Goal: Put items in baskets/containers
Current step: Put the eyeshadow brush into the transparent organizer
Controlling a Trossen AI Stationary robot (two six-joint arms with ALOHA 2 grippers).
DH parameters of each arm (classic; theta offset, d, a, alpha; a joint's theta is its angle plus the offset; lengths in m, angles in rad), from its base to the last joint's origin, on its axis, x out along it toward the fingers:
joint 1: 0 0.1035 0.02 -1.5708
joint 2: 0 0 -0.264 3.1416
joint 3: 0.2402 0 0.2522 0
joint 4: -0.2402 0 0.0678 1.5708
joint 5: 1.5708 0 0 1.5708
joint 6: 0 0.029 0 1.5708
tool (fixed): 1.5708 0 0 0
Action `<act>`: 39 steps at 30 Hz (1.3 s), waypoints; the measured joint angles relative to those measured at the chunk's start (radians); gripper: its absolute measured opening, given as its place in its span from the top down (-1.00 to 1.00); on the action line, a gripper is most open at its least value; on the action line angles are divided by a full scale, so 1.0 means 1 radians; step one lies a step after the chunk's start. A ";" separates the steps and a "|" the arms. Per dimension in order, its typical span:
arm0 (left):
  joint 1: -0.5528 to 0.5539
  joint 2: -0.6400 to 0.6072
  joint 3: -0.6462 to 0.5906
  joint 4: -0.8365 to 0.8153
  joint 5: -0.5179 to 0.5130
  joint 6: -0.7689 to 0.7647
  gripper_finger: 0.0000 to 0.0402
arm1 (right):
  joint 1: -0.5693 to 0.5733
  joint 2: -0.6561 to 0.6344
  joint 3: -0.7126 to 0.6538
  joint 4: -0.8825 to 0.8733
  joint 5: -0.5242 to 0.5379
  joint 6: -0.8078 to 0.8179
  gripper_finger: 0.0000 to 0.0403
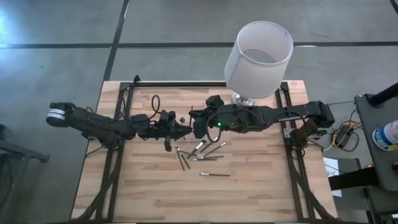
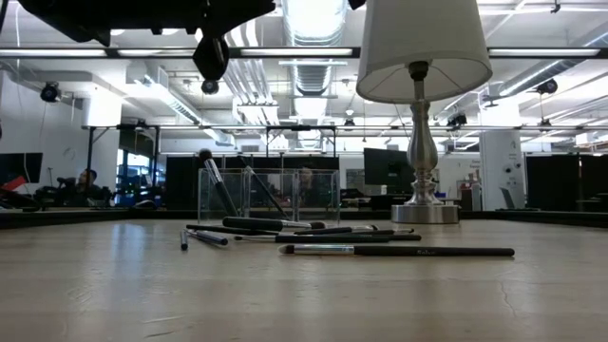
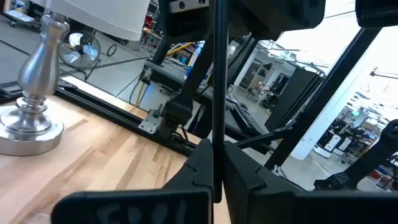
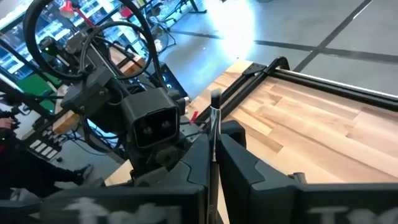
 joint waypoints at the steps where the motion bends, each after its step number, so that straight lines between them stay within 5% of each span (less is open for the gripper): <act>1: 0.000 0.000 0.000 -0.002 0.000 0.002 0.94 | -0.001 0.000 0.000 0.000 0.000 -0.004 0.92; 7: 0.000 0.000 0.000 -0.040 -0.018 0.011 0.85 | -0.004 0.001 -0.002 -0.008 0.001 -0.049 0.93; 20: -0.040 -0.013 0.000 -0.277 -0.142 -0.066 0.05 | 0.005 0.018 -0.013 -0.256 0.213 -0.065 0.93; 26: -0.143 -0.047 0.000 -0.425 -0.163 -0.086 -0.01 | 0.015 0.097 -0.033 -0.276 0.217 -0.060 0.93; 34: -0.270 -0.131 0.000 -0.501 -0.331 -0.161 -0.02 | 0.011 0.168 -0.115 -0.261 0.371 0.121 0.93; 39: -0.325 -0.214 -0.007 -0.572 -0.412 -0.195 -0.02 | -0.002 0.164 -0.245 -0.033 0.357 0.027 0.94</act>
